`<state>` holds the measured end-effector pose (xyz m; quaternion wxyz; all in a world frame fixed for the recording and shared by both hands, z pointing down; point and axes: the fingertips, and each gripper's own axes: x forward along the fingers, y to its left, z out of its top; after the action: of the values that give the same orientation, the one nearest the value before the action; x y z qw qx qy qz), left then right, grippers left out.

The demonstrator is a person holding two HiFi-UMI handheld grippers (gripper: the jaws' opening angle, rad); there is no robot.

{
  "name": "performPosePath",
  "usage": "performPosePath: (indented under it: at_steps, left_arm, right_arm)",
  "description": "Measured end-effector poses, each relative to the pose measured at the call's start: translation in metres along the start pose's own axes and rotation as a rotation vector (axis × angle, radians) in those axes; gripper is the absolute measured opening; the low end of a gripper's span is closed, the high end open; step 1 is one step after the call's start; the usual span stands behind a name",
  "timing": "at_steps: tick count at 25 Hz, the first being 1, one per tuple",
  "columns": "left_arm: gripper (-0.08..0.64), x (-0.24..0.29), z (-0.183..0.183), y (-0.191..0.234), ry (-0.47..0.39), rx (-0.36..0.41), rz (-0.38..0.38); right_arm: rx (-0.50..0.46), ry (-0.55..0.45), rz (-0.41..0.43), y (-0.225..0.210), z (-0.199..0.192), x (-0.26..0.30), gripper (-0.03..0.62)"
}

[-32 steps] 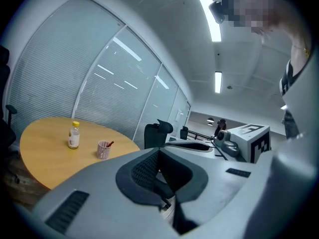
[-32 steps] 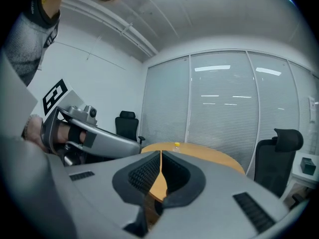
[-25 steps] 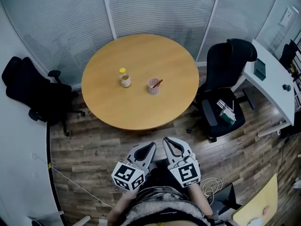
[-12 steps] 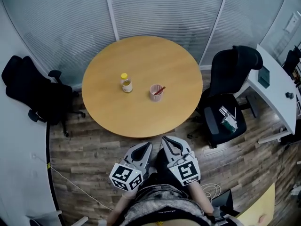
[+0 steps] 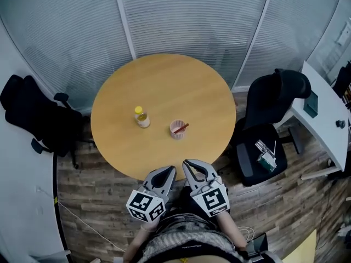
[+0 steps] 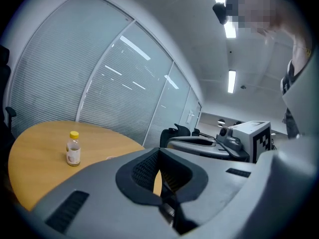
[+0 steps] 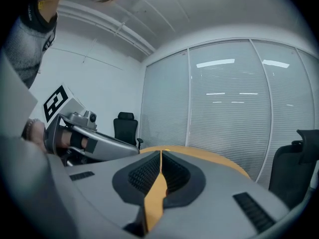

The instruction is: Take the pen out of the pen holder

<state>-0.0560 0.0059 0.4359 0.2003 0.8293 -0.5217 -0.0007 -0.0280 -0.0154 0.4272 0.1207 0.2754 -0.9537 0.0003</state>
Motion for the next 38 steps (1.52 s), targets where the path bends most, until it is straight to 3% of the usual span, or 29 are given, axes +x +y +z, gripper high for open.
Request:
performPosePath:
  at_steps: [11, 20, 27, 38]
  left_arm:
    - [0.005, 0.064, 0.030, 0.025, -0.011, 0.019, 0.056]
    - [0.005, 0.085, 0.036, 0.053, -0.013, 0.001, 0.106]
    - [0.005, 0.093, 0.048, 0.078, -0.012, 0.020, 0.070]
    - [0.005, 0.101, 0.035, 0.106, 0.042, 0.033, -0.077]
  right_arm:
    - [0.001, -0.026, 0.051, -0.070, 0.008, 0.037, 0.025]
    - [0.016, -0.013, 0.061, -0.096, 0.002, 0.063, 0.025]
    - [0.037, 0.023, 0.030, -0.103, -0.005, 0.086, 0.025]
    - [0.047, 0.076, -0.100, -0.104, -0.029, 0.118, 0.025]
